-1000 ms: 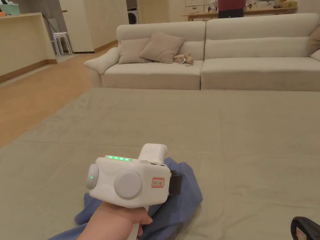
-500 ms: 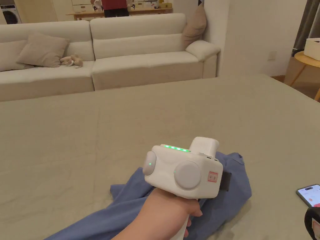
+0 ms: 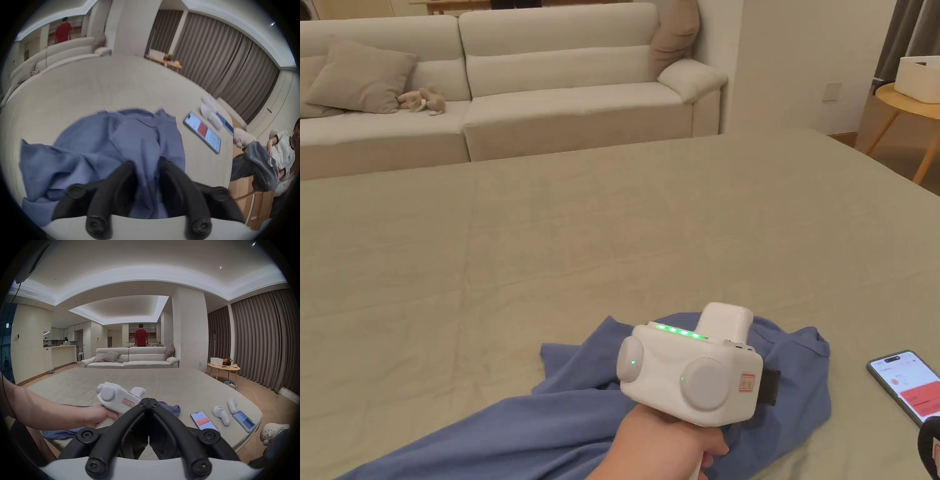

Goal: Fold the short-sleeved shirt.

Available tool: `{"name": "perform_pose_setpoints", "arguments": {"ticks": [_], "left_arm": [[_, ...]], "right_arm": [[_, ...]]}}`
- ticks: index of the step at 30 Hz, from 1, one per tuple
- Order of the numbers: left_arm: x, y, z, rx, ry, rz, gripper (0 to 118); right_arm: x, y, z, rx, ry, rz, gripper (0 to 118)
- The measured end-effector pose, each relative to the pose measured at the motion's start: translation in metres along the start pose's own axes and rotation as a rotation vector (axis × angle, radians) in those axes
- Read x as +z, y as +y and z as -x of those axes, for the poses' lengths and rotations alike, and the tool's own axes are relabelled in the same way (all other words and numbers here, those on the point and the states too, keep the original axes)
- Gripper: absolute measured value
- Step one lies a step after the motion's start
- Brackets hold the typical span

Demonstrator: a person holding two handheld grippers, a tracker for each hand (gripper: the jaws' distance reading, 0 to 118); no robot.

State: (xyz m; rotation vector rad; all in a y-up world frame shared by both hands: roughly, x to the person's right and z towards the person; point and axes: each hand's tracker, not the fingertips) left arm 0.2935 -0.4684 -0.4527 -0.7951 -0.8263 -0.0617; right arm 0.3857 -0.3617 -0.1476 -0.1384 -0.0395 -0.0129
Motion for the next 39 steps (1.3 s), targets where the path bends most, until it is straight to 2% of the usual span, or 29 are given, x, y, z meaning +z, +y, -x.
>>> {"name": "perform_pose_setpoints", "arguments": {"ticks": [1, 2, 3, 7, 11, 12, 13, 14, 15, 17, 19, 21, 25, 31, 33, 34, 35, 37, 39], "left_arm": [[0.016, 0.000, 0.005, -0.010, 0.018, -0.054, 69], [0.038, 0.001, 0.013, -0.029, -0.006, -0.111, 93], [0.062, 0.001, 0.021, -0.028, -0.004, -0.166, 106], [0.174, -0.017, 0.057, 0.008, 0.057, -0.342, 108], [0.281, -0.077, 0.099, 0.092, 0.230, -0.418, 106], [0.300, -0.093, 0.106, 0.122, 0.281, -0.432, 104], [0.316, -0.112, 0.112, 0.147, 0.320, -0.449, 91], [0.332, -0.130, 0.117, 0.157, 0.353, -0.436, 56], [0.342, -0.147, 0.118, 0.161, 0.421, -0.435, 0], [0.351, -0.179, 0.113, 0.189, 0.590, -0.442, 0], [0.364, -0.205, 0.122, 0.302, 0.489, -0.379, 0], [0.364, -0.223, 0.137, 0.416, 0.521, -0.375, 0], [0.369, -0.221, 0.153, 0.437, 0.532, -0.319, 0], [0.340, -0.197, 0.221, 0.541, 0.506, -0.146, 0], [0.314, -0.176, 0.236, 0.569, 0.471, 0.020, 0], [0.305, -0.171, 0.243, 0.608, 0.438, 0.061, 3], [0.295, -0.170, 0.247, 0.627, 0.421, 0.061, 23], [0.282, -0.177, 0.279, 0.614, 0.417, 0.055, 80], [0.269, -0.178, 0.288, 0.580, 0.462, 0.129, 83]], "right_arm": [[-0.002, 0.001, 0.003, -0.001, 0.005, 0.000, 0], [-0.002, 0.003, 0.006, -0.002, 0.014, -0.002, 0], [-0.003, 0.004, 0.010, 0.000, 0.024, -0.008, 0], [-0.009, 0.008, 0.024, 0.014, 0.059, -0.022, 0], [-0.015, 0.004, 0.038, 0.031, 0.086, -0.031, 0], [-0.017, 0.001, 0.041, 0.043, 0.091, -0.032, 0], [-0.019, -0.001, 0.045, 0.056, 0.097, -0.029, 0], [-0.022, -0.004, 0.048, 0.063, 0.109, -0.023, 0], [-0.025, -0.007, 0.051, 0.067, 0.117, -0.013, 0], [-0.028, -0.015, 0.054, 0.068, 0.125, 0.009, 0], [-0.030, -0.018, 0.058, 0.069, 0.137, 0.021, 0], [-0.032, -0.021, 0.061, 0.082, 0.150, 0.036, 0], [-0.038, -0.021, 0.066, 0.088, 0.178, 0.049, 0], [-0.044, -0.015, 0.069, 0.090, 0.188, 0.037, 0], [-0.047, -0.015, 0.071, 0.098, 0.194, 0.039, 0], [-0.048, -0.015, 0.071, 0.103, 0.194, 0.043, 0], [-0.049, -0.016, 0.071, 0.108, 0.195, 0.045, 0], [-0.052, -0.018, 0.072, 0.109, 0.195, 0.053, 0], [-0.055, -0.020, 0.071, 0.106, 0.190, 0.060, 0]]}}
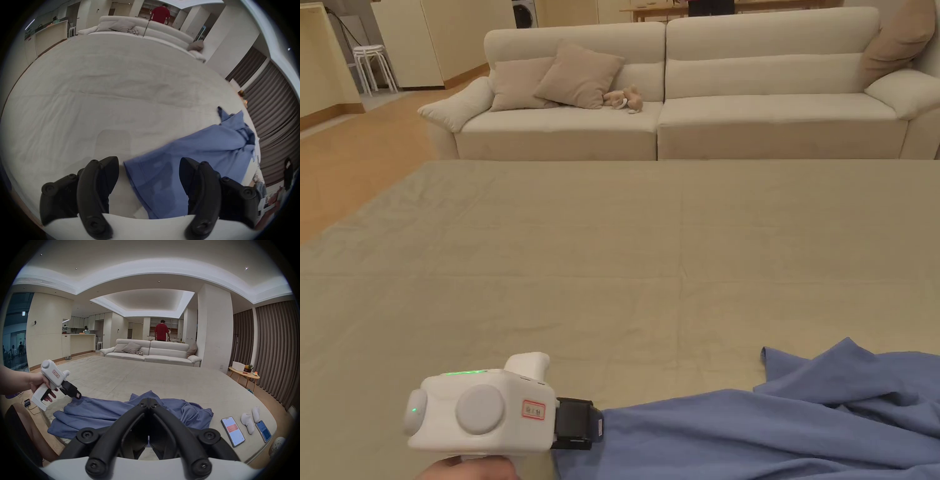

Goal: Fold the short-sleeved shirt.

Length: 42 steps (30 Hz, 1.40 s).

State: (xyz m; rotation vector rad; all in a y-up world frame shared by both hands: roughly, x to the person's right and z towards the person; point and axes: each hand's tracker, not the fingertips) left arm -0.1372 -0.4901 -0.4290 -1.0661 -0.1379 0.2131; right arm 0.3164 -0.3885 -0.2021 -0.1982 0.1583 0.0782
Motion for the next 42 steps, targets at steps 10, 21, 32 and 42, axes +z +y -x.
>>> {"name": "perform_pose_setpoints", "arguments": {"ticks": [10, 21, 32, 42], "left_arm": [[-0.016, -0.030, -0.070, -0.364, 0.197, -0.036, 23], [0.011, -0.035, -0.063, -0.224, -0.022, -0.109, 5], [0.041, -0.025, -0.060, -0.221, -0.073, -0.199, 5], [0.029, -0.023, -0.055, -0.218, -0.094, -0.171, 5]], "right_arm": [[-0.010, -0.010, -0.008, -0.014, -0.018, 0.032, 0], [-0.015, -0.025, -0.038, -0.066, -0.014, 0.113, 0], [-0.220, 0.034, -0.118, 0.168, 0.126, 0.477, 0], [-0.383, -0.026, -0.162, 0.163, 0.081, 0.953, 104]]}}
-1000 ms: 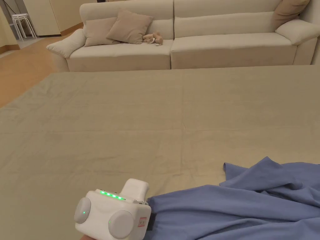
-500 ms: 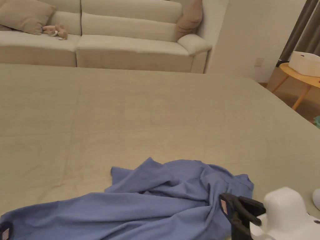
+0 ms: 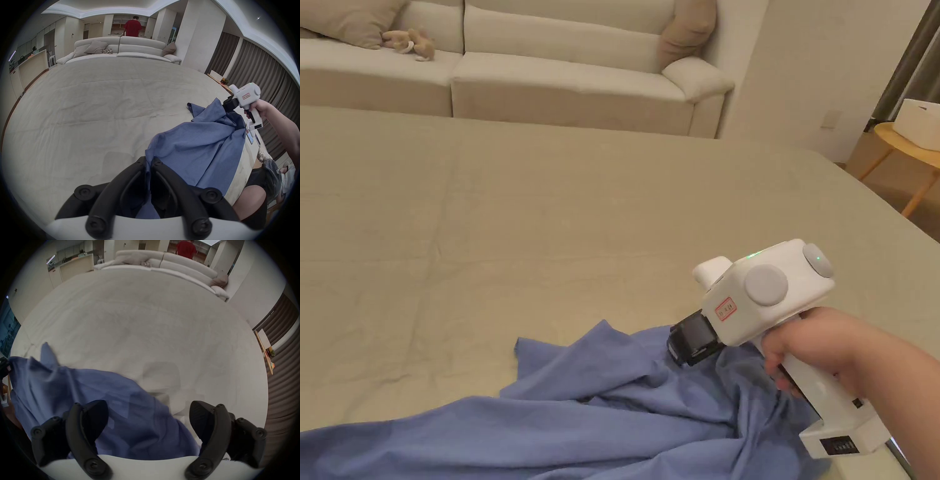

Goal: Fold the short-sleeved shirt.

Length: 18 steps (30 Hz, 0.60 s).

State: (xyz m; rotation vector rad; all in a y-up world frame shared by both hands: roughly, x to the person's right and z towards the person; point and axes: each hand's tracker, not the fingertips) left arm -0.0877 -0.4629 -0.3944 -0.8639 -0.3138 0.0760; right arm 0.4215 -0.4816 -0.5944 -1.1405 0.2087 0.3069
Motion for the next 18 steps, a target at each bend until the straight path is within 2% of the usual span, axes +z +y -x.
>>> {"name": "perform_pose_setpoints", "arguments": {"ticks": [6, 7, 8, 9, 10, 11, 14, 15, 18], "left_arm": [[-0.011, 0.004, -0.001, -0.019, -0.014, 0.020, 5], [-0.013, 0.003, -0.001, -0.022, -0.018, 0.026, 5], [-0.015, 0.004, -0.008, -0.021, -0.017, 0.026, 5], [-0.016, 0.004, -0.009, -0.018, -0.022, 0.029, 5], [-0.017, 0.004, -0.011, -0.016, -0.026, 0.028, 5], [-0.017, 0.004, -0.013, -0.014, -0.027, 0.025, 5], [-0.015, 0.004, -0.013, -0.016, -0.032, 0.018, 5], [-0.011, 0.004, -0.013, -0.016, -0.033, 0.010, 5], [0.005, 0.009, -0.009, 0.000, -0.035, -0.028, 5]], "right_arm": [[-0.012, 0.002, -0.012, -0.072, 0.058, 0.054, 108], [0.001, -0.006, -0.008, -0.094, 0.090, 0.049, 99], [0.007, -0.008, -0.008, -0.085, 0.116, 0.035, 88], [0.013, -0.010, -0.010, -0.060, 0.103, 0.024, 71], [0.018, -0.012, -0.013, -0.070, 0.094, 0.011, 23], [0.029, -0.020, -0.009, -0.092, 0.034, -0.020, 4], [0.046, -0.038, -0.007, -0.110, 0.086, -0.095, 4], [0.053, -0.041, -0.008, -0.130, 0.068, -0.127, 4], [0.079, -0.067, -0.002, -0.163, 0.092, -0.249, 4]]}}
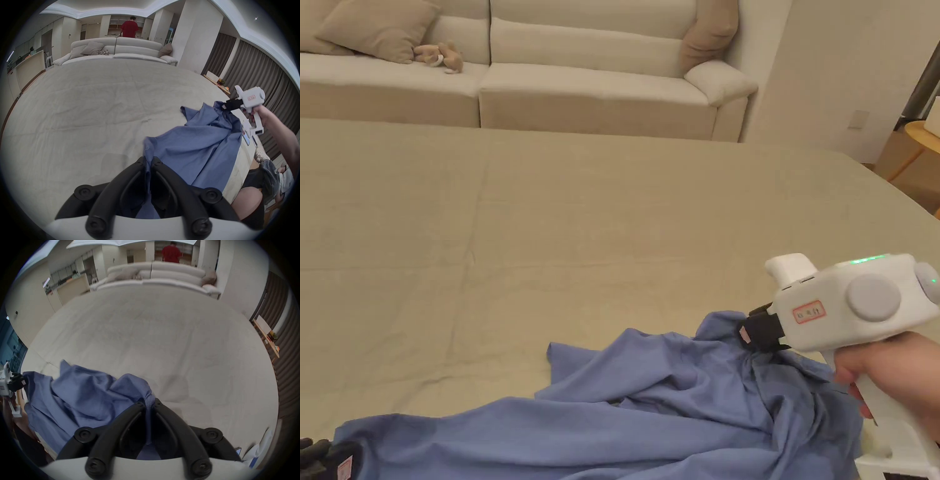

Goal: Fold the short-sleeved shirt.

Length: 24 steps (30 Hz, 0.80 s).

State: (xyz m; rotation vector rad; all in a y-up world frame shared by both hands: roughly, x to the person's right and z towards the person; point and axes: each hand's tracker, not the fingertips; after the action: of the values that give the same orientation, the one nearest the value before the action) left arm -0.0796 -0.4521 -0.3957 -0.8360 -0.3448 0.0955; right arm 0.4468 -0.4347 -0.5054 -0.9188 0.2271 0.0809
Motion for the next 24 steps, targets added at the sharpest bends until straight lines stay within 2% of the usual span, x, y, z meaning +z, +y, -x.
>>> {"name": "perform_pose_setpoints", "arguments": {"ticks": [2, 8, 12, 18, 19, 24], "left_arm": [[0.018, 0.008, -0.002, 0.015, 0.004, -0.043, 5], [0.089, 0.038, 0.005, 0.017, 0.027, -0.228, 5], [0.139, 0.052, 0.015, 0.032, 0.056, -0.354, 5], [0.204, 0.065, 0.034, 0.062, 0.078, -0.453, 5], [0.213, 0.067, 0.036, 0.056, 0.084, -0.471, 5], [0.247, 0.084, 0.028, 0.036, 0.057, -0.518, 5]], "right_arm": [[0.016, 0.004, -0.007, -0.027, 0.022, -0.104, 4], [0.141, -0.015, -0.001, -0.108, 0.045, -0.394, 4], [0.228, -0.029, 0.006, -0.098, -0.041, -0.547, 4], [0.324, -0.053, 0.012, -0.120, -0.085, -0.688, 4], [0.332, -0.055, 0.011, -0.114, -0.065, -0.673, 4], [0.356, -0.051, 0.020, -0.114, -0.100, -0.730, 4]]}}
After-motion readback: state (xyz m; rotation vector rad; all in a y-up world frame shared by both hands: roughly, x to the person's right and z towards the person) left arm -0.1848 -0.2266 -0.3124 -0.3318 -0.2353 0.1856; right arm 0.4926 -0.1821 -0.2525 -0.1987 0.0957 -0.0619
